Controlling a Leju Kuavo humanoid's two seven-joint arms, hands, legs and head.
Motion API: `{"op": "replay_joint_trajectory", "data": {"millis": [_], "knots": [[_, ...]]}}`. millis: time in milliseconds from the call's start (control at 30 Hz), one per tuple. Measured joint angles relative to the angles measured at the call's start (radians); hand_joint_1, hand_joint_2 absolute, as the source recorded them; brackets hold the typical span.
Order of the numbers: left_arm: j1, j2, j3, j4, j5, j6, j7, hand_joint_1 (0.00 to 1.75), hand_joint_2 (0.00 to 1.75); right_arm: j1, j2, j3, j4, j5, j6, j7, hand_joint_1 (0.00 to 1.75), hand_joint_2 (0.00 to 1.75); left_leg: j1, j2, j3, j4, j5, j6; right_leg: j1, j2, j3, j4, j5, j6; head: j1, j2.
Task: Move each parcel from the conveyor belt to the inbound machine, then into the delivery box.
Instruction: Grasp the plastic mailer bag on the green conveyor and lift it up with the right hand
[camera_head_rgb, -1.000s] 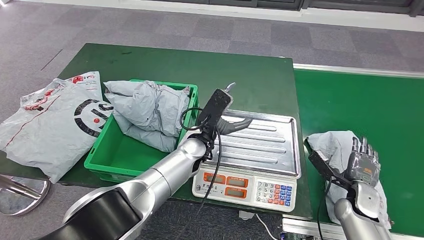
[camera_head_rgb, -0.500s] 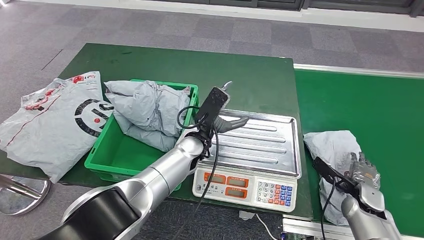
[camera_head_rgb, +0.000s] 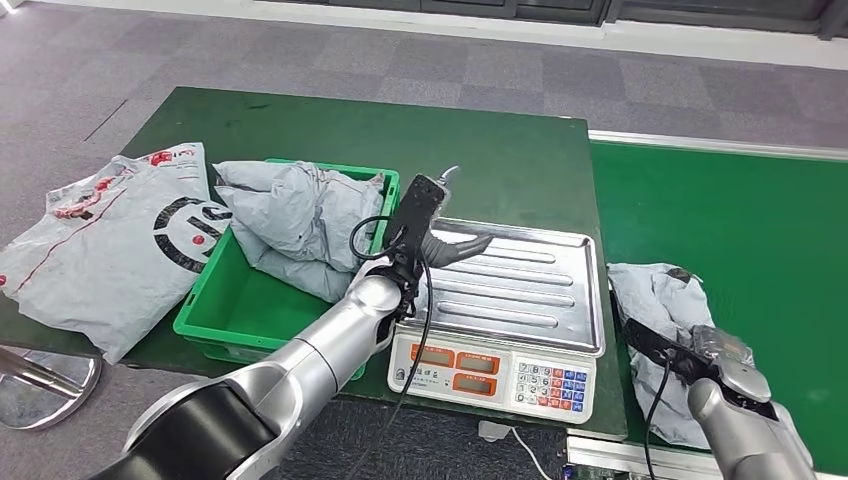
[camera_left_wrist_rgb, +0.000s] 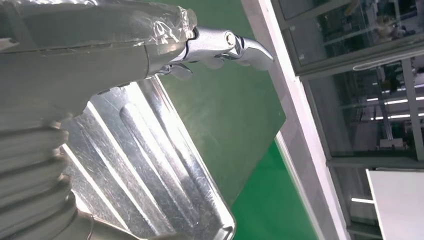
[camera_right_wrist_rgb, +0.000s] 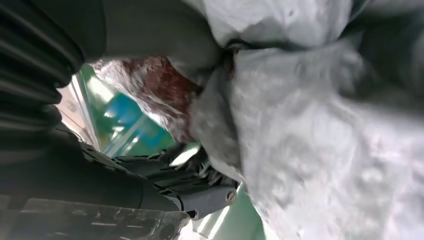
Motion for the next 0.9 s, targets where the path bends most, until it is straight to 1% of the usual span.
{"op": "replay_joint_trajectory", "data": {"millis": [233,300,433,500,900], "knots": [[-0.002,-0.006,0.035,-0.003,-0.028,-0.024,0.024,0.0,1.75,-0.036,0.018,0.006,0.031,-0.016,-0.044,-0.001,1.75,1.75,0.0,0.0,0.0,0.0,0.0,0.0,0.0,0.001,-0.001,0.0,0.001,0.0,0.0,0.0],[-0.002,-0.009,0.042,-0.003,-0.041,-0.034,0.033,0.0,1.75,-0.045,0.023,0.006,0.033,-0.032,-0.059,-0.016,1.75,1.75,0.0,0.0,0.0,0.0,0.0,0.0,0.0,0.001,-0.001,0.0,0.001,0.0,0.0,0.0],[-0.002,-0.009,0.055,-0.004,-0.059,-0.05,0.04,0.0,1.75,-0.05,0.029,0.006,0.009,-0.096,-0.138,-0.07,1.75,1.75,0.0,0.001,-0.001,0.0,0.0,0.0,0.0,0.001,-0.002,0.0,0.001,0.0,0.0,0.0],[-0.002,-0.008,0.058,-0.004,-0.062,-0.054,0.041,0.0,1.75,-0.053,0.033,0.005,-0.009,-0.111,-0.157,-0.079,1.75,1.75,0.0,0.001,-0.001,-0.001,0.0,0.0,0.0,0.001,-0.002,0.0,0.0,0.0,0.0,0.0],[-0.002,-0.007,0.071,-0.007,-0.069,-0.057,0.041,0.0,1.75,-0.053,0.044,0.005,-0.046,-0.119,-0.159,-0.074,1.75,1.75,0.0,0.001,-0.002,0.0,0.0,0.0,0.0,0.001,-0.003,0.0,0.0,0.0,0.0,0.0]]}}
